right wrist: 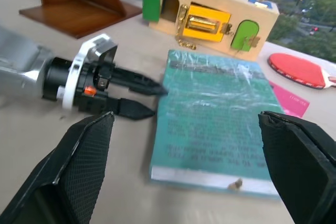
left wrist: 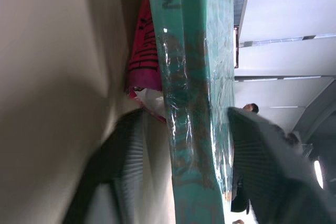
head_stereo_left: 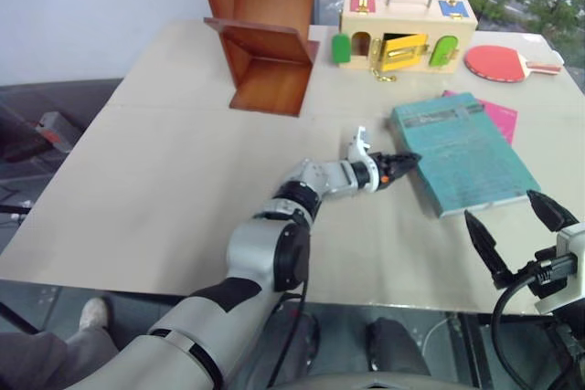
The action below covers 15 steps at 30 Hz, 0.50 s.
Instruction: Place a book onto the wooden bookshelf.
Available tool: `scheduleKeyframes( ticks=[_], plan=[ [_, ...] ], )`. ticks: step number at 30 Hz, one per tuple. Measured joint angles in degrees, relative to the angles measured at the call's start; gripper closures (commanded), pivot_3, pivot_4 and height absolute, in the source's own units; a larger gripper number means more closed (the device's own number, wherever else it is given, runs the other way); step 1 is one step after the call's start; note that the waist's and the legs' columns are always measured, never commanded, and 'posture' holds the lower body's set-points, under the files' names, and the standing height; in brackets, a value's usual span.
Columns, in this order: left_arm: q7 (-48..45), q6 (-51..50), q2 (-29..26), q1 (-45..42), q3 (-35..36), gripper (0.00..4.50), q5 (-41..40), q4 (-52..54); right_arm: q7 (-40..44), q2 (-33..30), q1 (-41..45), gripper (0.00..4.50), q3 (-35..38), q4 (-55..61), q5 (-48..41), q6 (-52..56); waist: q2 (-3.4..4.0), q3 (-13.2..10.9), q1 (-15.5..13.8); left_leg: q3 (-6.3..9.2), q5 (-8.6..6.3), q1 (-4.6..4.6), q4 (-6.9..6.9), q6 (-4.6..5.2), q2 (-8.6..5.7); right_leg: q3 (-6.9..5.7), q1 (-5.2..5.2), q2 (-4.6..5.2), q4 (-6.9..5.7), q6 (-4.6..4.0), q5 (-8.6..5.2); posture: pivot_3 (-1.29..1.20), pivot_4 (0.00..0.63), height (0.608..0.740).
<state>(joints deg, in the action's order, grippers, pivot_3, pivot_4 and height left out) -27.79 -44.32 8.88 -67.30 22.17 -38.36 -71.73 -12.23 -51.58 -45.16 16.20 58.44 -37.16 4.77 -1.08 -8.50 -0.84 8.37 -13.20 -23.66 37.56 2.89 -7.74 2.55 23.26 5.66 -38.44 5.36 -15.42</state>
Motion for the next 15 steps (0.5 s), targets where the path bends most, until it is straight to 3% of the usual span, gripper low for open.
scheduleKeyframes(
  ticks=[4, 11, 15],
  plan=[
    [-1.1, -0.6, 0.0, -0.5, 1.4, 4.47, -0.2, -0.8, -2.6, 0.5, 5.0, 0.00, -0.1, 0.1, -1.7, 6.3, 0.00, 0.0, 0.0, 0.01, 0.00, 0.00, 0.02, 0.00, 0.00, -0.01, 0.00, -0.01, -0.06, 0.00, 0.00, 0.00, 0.150, 0.740],
    [-5.1, -5.6, -0.3, -1.0, 0.1, 4.47, 1.4, 0.0, -6.1, 1.7, 19.8, 0.00, 3.5, -5.9, -8.0, 24.2, -0.01, 0.0, 0.1, -0.02, -0.01, -0.04, 0.20, 0.02, -0.04, 0.02, 0.00, 0.00, -0.20, -0.02, 0.01, 0.00, 0.150, 0.740],
    [-9.2, -11.3, -1.2, -0.6, -2.3, 3.26, 2.4, 4.4, -2.7, -2.4, 34.4, 0.00, 5.0, -16.3, -12.6, 32.6, 0.07, 0.0, 0.3, -0.07, -0.01, -0.01, 0.26, 0.05, -0.01, 0.05, 0.03, -0.03, -0.39, -0.03, 0.01, 0.00, 0.150, 0.740]
  ],
)
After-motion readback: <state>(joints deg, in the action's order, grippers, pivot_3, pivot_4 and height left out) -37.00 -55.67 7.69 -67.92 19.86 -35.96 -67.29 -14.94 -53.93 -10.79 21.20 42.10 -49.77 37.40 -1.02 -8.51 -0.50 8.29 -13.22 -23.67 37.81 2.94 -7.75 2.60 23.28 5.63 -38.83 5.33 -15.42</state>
